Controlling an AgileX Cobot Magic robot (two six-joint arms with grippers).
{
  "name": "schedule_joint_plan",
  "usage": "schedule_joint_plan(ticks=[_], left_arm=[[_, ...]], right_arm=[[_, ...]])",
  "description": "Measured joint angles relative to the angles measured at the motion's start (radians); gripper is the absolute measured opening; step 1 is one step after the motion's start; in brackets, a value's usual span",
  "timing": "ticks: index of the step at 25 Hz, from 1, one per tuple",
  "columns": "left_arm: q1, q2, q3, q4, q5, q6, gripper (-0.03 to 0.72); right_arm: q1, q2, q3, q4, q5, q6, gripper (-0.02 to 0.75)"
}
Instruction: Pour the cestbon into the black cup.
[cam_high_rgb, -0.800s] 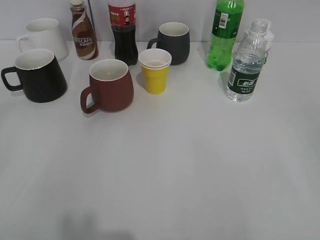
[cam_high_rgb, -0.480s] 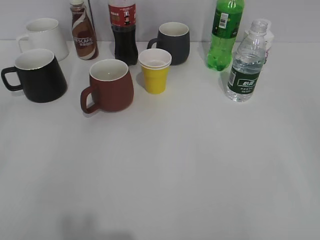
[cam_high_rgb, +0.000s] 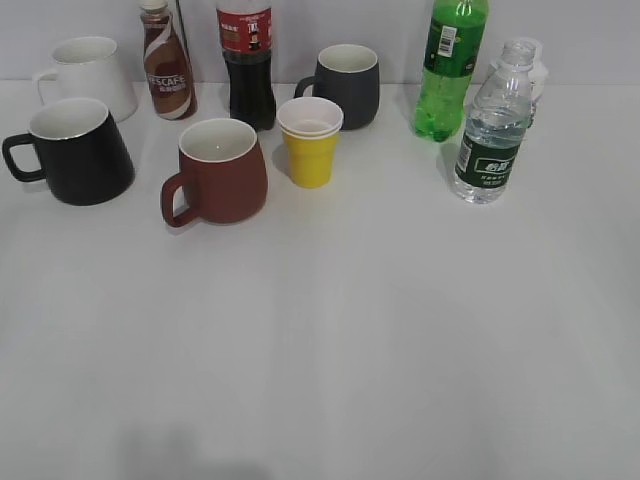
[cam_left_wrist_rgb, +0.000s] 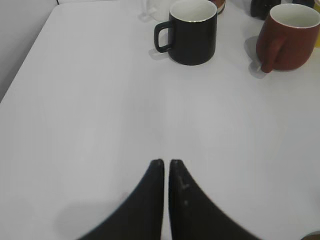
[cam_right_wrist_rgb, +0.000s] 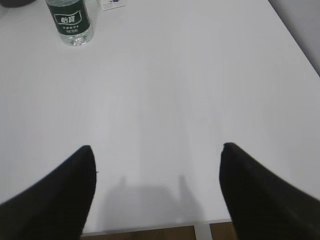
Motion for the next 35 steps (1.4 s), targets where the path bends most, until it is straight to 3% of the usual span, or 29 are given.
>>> schedule_joint_plan(ticks=[26, 35], left_arm=[[0.000, 0.000, -0.008, -0.011, -0.017, 0.000, 0.015], [0.000, 0.089, -0.036, -0.129, -0.413, 0.000, 0.029]], right_arm=[[0.000, 0.000, 0.000, 0.000, 0.000, 0.000, 0.579], [0.000, 0.000, 0.000, 0.000, -0.001, 0.000, 0.579]])
